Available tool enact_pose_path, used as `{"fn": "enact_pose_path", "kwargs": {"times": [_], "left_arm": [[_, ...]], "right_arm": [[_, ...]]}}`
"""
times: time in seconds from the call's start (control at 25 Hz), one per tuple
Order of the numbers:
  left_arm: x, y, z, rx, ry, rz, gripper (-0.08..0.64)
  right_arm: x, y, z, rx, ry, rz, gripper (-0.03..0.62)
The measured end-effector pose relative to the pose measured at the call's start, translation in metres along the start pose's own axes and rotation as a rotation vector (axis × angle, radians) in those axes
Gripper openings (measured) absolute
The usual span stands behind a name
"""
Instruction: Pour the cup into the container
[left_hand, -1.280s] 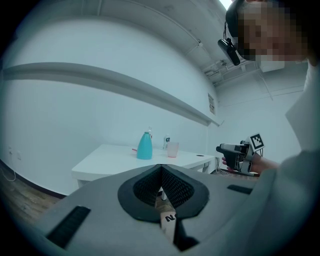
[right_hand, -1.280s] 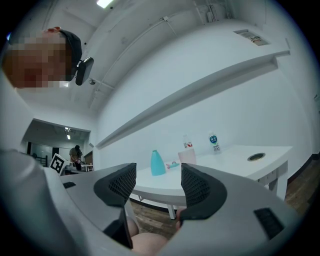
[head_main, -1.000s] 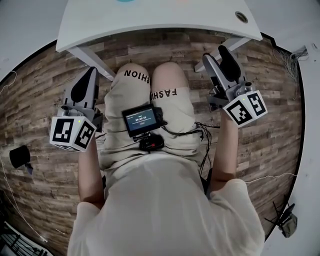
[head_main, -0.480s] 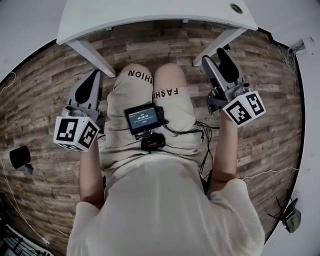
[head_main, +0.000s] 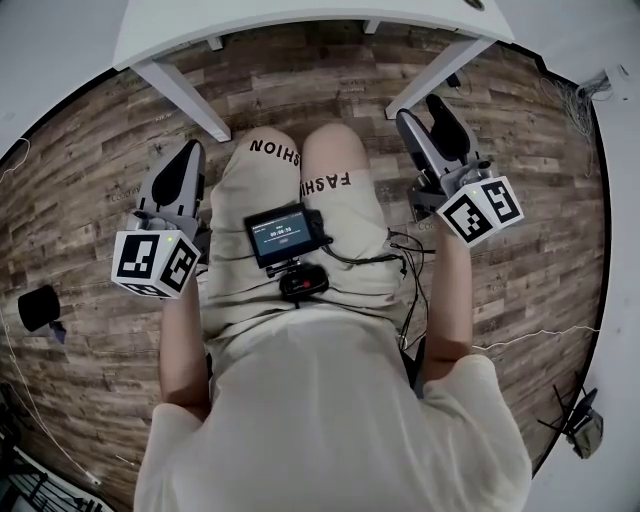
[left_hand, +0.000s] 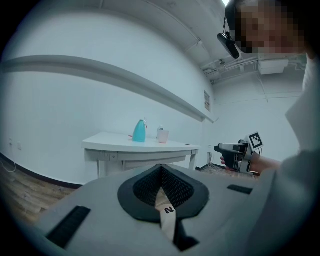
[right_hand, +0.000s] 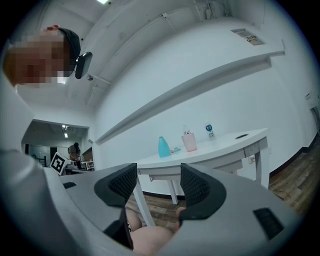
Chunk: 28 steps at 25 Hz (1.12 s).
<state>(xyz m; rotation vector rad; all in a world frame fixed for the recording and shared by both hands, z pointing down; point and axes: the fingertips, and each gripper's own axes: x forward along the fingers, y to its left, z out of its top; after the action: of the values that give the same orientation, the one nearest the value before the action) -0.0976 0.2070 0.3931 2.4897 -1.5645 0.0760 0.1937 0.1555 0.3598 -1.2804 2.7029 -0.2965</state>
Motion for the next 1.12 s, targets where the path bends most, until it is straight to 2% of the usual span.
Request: {"fn": "enact_pose_path", "kwargs": {"times": [0.4,0.64,0.96,1.12], "left_arm": [[-0.008,0.017,-0.039,-0.011,0.021,0.046,0.009],[-0.011,0.016,-0.056,0.070,0.018,0.036,0.009],[-0.011,0.004,-0.065,0.073,-0.008,0.012,0.009],[-0.014,-0.007,-0.062,0.099,-0.015,-0.012,0.009]], "right_arm": [[0.005,0.008,-0.037,-0.118,0.079,-0.042,0.279],[-0.017,0.015,-0.055,-0.133,0.068,-0.092,0.279],[-0.026,0.013,-0.067,-0.274,0.043,-0.187,0.273],[-0.019,0.030,-0.087,-0.434,0.109,-0.144,0.272]]}}
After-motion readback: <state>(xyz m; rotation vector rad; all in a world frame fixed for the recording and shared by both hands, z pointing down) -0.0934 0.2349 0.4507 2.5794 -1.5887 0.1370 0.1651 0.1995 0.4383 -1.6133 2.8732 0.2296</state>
